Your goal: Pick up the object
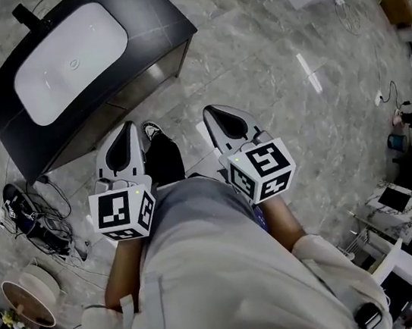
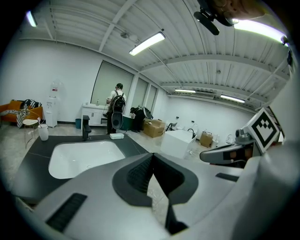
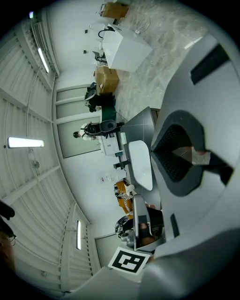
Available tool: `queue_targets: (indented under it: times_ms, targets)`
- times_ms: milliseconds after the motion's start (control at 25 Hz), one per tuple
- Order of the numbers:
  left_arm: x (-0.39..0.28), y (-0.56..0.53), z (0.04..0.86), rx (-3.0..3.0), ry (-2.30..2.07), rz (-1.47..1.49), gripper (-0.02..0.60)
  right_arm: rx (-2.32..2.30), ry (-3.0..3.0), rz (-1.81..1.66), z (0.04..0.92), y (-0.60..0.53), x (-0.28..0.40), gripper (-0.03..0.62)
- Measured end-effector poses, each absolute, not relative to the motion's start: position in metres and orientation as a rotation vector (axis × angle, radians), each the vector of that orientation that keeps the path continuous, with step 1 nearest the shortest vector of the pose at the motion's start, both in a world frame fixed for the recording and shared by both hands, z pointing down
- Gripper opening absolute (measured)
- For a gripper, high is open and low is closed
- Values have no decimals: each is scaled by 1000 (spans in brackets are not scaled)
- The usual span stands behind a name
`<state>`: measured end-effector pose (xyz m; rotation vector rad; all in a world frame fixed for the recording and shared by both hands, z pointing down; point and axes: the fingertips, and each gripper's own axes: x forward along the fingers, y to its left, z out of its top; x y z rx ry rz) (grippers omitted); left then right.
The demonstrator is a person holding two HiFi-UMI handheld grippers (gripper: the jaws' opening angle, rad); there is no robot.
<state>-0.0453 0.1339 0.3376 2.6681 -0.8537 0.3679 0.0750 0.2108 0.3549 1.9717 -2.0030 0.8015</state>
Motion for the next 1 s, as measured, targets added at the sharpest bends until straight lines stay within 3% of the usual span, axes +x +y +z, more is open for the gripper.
queue_targets:
  times_ms: [1000]
  targets:
    - [-41,-10,334,2634,-975,321,6,1806,-2070,739,354,48,90,9]
